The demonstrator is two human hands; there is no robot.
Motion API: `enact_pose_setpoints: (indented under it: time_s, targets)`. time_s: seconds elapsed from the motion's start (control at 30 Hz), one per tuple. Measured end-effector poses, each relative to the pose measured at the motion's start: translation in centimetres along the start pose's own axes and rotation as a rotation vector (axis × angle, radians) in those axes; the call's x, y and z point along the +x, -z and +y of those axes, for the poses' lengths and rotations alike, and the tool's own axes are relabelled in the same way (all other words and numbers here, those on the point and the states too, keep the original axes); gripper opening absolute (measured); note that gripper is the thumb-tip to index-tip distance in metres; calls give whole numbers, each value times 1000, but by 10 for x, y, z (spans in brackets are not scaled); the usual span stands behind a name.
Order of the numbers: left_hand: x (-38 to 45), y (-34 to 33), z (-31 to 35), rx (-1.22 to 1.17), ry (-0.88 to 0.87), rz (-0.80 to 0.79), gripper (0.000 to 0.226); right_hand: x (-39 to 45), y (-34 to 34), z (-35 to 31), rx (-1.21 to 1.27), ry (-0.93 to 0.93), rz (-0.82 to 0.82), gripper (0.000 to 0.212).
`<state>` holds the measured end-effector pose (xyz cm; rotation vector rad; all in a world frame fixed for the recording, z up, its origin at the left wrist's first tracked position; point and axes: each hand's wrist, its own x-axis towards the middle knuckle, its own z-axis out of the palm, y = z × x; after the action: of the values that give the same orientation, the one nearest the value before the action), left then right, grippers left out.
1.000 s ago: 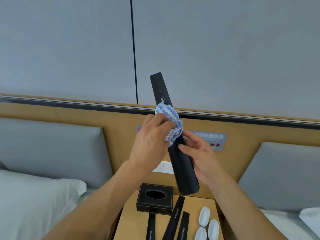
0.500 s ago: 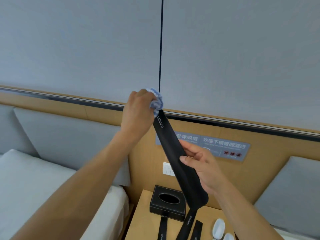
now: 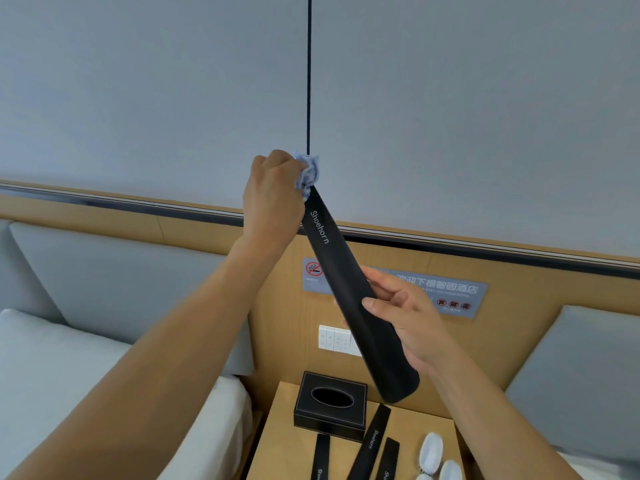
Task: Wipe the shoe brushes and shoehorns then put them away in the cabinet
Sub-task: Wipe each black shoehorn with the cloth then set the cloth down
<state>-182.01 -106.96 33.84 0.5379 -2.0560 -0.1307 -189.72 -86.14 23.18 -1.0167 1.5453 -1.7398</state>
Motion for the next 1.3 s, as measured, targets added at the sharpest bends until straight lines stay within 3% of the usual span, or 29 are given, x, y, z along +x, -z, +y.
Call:
enact_pose_setpoints:
  time_s: [0.1,0.33,0.47,0.7,0.87,1.07,1.3]
  targets:
    - [-17,-6,15,-6,-26,-60,14,2,-2,1,71,0,30,48]
    - [-68,-11,53,-170,-125,-178,22,7,-6,6,258,-11,154,49]
    - [-78,-7,59,-210,-201,-261,22,7,-6,8,419,-13,91,52]
    - [-69,0,39,-269,-372,-443,30,9,2,8,695,-46,-110,79]
    - [-73,0,22,-268,-472,-553,27,16,13,0,753,-183,-101,49]
    - [-85,-3,15,-221,-428,-600,26,25,20,-2,659,-345,39,51]
    - [-92,-5,18,-155,-368,-591,23,23,14,4,663,-332,37,41]
